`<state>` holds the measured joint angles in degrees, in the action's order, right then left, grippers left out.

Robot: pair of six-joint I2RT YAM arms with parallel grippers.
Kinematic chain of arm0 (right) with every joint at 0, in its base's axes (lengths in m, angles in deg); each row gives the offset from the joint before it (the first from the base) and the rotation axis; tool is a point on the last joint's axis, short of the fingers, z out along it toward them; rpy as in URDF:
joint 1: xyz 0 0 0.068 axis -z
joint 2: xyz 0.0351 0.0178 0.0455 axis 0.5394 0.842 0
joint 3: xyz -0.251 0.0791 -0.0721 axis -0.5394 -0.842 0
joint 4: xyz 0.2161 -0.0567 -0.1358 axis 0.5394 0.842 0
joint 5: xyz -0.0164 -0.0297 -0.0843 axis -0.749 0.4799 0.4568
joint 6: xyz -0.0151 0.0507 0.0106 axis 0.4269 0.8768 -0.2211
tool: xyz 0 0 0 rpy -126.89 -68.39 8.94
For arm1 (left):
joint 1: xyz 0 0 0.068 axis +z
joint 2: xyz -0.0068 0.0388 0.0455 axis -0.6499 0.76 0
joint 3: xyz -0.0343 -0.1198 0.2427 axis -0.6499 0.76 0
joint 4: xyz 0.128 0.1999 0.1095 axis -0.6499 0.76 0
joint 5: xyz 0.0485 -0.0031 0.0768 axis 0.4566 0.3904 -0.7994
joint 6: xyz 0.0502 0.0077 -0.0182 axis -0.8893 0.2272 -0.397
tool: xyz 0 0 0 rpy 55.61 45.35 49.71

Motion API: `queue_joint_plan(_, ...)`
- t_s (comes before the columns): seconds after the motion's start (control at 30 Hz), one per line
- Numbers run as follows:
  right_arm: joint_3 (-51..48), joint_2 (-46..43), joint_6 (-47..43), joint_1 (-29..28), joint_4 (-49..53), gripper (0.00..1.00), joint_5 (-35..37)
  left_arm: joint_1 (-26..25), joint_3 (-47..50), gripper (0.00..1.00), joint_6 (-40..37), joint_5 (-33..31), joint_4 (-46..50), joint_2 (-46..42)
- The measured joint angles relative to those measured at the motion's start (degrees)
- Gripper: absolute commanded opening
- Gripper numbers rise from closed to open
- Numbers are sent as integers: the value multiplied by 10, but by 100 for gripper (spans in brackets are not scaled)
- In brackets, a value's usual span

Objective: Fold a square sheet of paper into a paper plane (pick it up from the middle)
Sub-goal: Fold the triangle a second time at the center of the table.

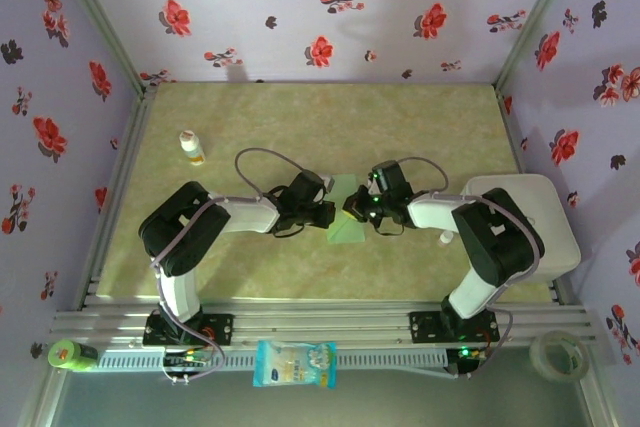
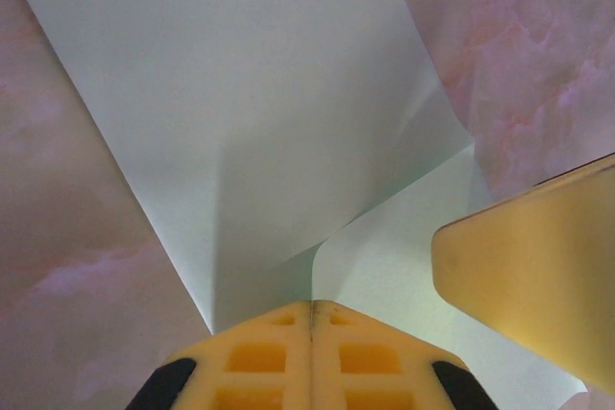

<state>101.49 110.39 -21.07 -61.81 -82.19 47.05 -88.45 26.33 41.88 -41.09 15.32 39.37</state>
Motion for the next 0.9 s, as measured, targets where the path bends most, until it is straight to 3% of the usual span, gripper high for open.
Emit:
queue_joint_plan(0.33, -27, 30, 7, 0, -35, 0, 0, 3, -13, 5, -14, 8, 21, 4)
queue_joint_plan(0.57, -33, 26, 10, 0, -42, 0, 5, 4, -37, 23, -27, 13, 67, 4)
queue_joint_plan(0.7, -32, 24, 10, 0, -39, 0, 7, 5, -51, 26, -27, 3, 116, -7)
queue_joint_plan(0.8, -32, 21, 10, 0, -35, 0, 11, 7, -51, 26, -21, -7, 147, -30)
queue_joint_plan(0.9, -32, 19, 11, 0, -31, 0, 14, 7, -45, 14, -1, -9, 154, -68)
